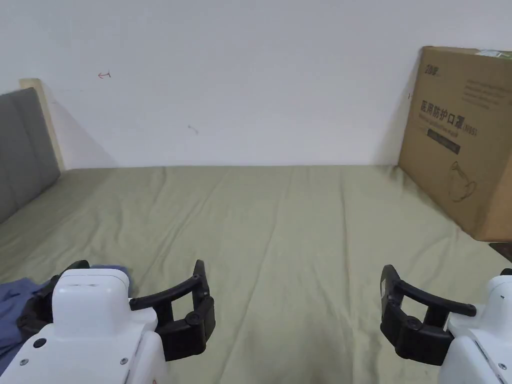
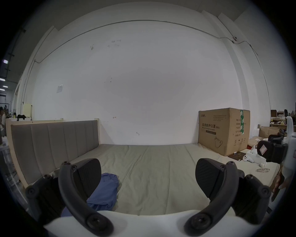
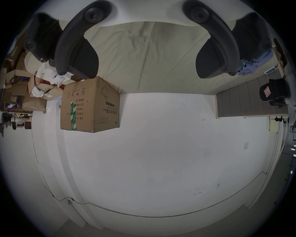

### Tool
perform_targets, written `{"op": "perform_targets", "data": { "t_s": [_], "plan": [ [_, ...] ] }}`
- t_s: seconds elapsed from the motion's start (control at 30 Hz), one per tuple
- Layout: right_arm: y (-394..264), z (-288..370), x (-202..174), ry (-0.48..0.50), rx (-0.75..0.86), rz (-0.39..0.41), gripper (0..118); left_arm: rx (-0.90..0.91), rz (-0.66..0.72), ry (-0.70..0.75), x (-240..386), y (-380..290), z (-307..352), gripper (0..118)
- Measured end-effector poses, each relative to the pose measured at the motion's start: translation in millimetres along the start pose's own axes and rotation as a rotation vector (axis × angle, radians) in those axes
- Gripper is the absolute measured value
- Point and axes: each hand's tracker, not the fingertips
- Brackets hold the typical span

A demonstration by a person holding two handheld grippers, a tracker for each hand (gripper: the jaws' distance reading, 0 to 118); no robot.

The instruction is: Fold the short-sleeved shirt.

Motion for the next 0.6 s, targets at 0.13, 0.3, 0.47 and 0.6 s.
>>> {"op": "perform_targets", "data": {
  "t_s": [0.13, 0.3, 0.47, 0.6],
  "plan": [
    [-4, 0, 31, -0.02, 0.014, -0.431, 118, 0.057, -0.364, 0.131, 25, 11, 2, 118],
    [-93, -21, 109, -0.162, -0.471, -1.815, 118, 0.393, -1.952, 0.345, 55, -74, -16, 118],
    [-96, -11, 120, -0.225, -0.377, -1.643, 118, -0.023, -0.898, 0.107, 49, -12, -19, 118],
    [-16, -22, 88, -0.016, -0.155, -0.812, 118, -0.117, 0.131, 0.009, -24, 22, -27, 118]
  ]
}}
